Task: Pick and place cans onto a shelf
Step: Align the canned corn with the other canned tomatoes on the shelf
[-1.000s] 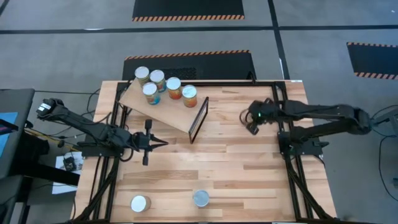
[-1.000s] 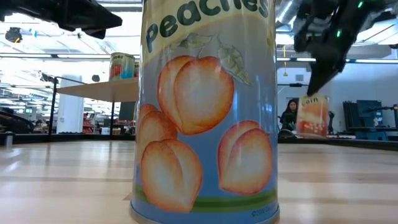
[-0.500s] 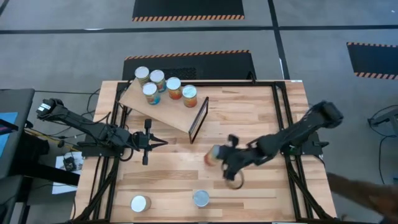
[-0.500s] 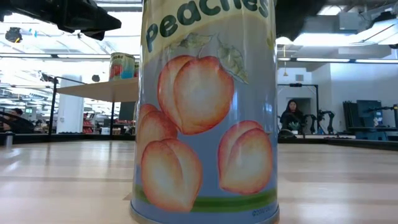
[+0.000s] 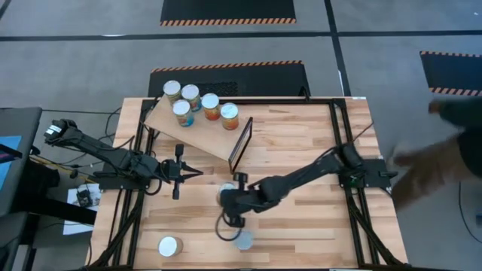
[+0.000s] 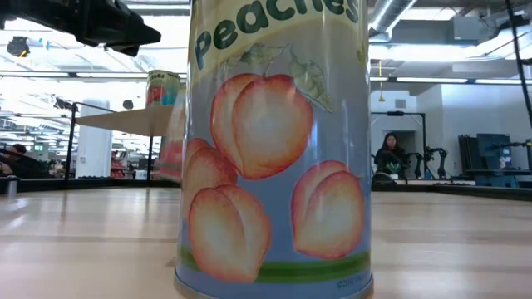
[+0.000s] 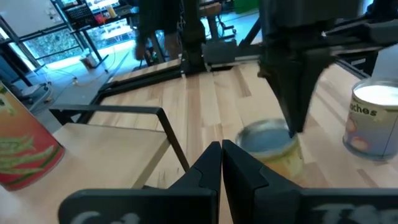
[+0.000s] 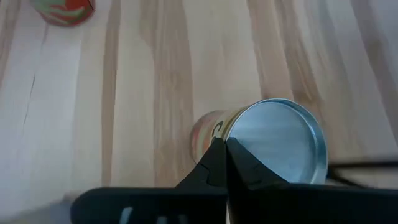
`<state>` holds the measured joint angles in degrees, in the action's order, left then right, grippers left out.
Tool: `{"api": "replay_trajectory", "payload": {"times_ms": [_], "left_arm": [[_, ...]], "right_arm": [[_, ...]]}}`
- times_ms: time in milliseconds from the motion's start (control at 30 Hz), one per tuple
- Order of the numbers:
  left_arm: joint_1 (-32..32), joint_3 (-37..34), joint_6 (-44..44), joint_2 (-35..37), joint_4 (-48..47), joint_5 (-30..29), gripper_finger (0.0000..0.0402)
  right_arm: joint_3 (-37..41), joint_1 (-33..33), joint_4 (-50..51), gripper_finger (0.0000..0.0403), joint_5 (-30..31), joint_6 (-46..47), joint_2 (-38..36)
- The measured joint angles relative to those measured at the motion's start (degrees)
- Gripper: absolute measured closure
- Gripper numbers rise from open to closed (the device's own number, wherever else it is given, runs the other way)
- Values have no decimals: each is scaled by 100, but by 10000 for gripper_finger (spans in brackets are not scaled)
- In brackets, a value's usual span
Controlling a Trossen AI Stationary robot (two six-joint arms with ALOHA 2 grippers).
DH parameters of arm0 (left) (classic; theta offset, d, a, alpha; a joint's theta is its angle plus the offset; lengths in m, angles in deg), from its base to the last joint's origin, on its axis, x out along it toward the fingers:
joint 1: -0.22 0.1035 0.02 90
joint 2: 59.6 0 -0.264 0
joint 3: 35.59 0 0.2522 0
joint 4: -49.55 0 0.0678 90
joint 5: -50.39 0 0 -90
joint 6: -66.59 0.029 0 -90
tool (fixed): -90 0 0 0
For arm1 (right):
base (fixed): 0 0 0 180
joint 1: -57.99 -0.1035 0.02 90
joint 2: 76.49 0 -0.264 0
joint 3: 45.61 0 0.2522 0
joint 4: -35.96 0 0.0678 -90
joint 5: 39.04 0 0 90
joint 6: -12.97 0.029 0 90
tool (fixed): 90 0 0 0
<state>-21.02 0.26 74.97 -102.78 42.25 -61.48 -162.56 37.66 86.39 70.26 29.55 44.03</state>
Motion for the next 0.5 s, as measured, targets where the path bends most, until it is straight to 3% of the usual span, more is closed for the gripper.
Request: {"api": "replay_trajectory", "payload": {"times_ms": [233, 500], "left_arm": [[0, 0, -79, 0, -155, 2, 398], [0, 2, -90, 0, -166, 2, 398]], "right_arm": [[-781, 275, 127, 397, -137, -451, 645], [-912, 448, -50, 373, -99, -468, 832]]}}
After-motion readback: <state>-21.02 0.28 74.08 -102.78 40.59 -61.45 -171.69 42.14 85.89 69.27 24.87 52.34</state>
